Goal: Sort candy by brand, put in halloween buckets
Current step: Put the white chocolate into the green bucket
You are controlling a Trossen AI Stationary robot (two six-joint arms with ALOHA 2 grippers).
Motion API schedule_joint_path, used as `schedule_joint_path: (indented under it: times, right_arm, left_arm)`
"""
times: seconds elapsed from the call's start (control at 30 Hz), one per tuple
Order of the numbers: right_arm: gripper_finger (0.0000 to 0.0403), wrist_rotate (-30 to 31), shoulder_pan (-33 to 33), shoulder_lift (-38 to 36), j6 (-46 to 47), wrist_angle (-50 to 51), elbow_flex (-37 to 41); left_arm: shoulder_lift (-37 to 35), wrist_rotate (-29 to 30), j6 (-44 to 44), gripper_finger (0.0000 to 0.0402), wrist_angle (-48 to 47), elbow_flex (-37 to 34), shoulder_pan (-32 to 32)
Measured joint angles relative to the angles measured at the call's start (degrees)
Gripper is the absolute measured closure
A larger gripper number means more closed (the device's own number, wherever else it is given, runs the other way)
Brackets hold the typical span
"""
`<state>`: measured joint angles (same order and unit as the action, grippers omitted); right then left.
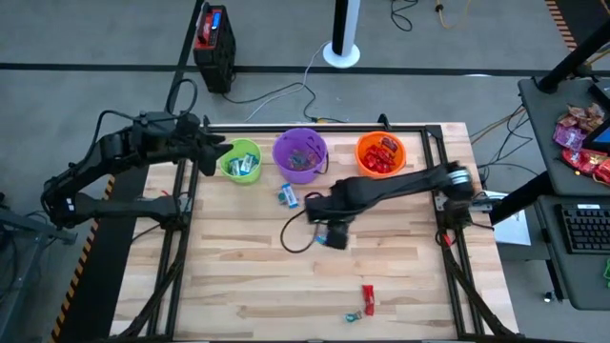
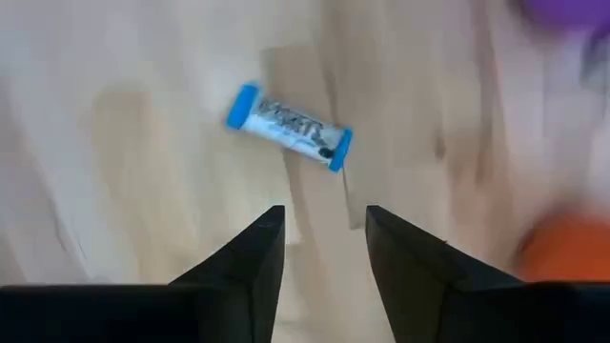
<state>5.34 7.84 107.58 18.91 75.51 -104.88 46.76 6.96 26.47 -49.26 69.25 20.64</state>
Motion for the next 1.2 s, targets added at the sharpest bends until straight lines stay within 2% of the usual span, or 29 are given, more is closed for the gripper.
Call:
schedule_joint_path:
  times: [0.07, 0.13, 0.27, 0.4, 0.53, 0.93, 1.03, 1.2]
  right_arm:
    - [0.0252, -3.3, 0.0, -4.6, -15.7, -4.1, 5.1]
    - [0.0244, -4.1, 0.0, -8.0, -27.6, -10.5, 10.5]
    - [0.0232, -4.4, -0.6, -10.7, -38.1, -20.3, 20.0]
    - [0.023, -4.1, -1.2, -9.3, -39.2, -27.5, 26.3]
    - [0.0229, -4.5, -1.9, -5.9, -38.4, -31.0, 28.8]
    - [0.0236, -3.2, -4.3, 4.5, -40.6, -35.4, 26.3]
    - [0.0254, -4.0, -4.5, 5.8, -41.1, -35.2, 25.9]
    - [0.0317, -6.4, -4.5, 6.2, -41.1, -35.2, 25.9]
  left_arm:
    - [0.0, 0.0, -0.6, 0.0201, 0.3, 0.0, 0.0]
    - [0.0, 0.0, -0.8, 0.0201, 0.3, 0.0, 0.0]
    - [-0.3, -0.2, -0.9, 0.0201, 0.3, 0.0, -0.3]
    - [-0.3, -0.2, -0.9, 0.0201, 0.4, 0.0, -0.3]
    - [-0.3, -0.2, -0.9, 0.0201, 0.4, 0.0, -0.3]
    - [1.4, -0.2, -0.9, 0.0201, 0.6, 0.0, -0.3]
    - [1.9, -0.1, -0.9, 0.0201, 0.6, 0.0, -0.3]
    - [2.2, 0.0, -0.9, 0.0201, 0.5, 0.0, -0.3]
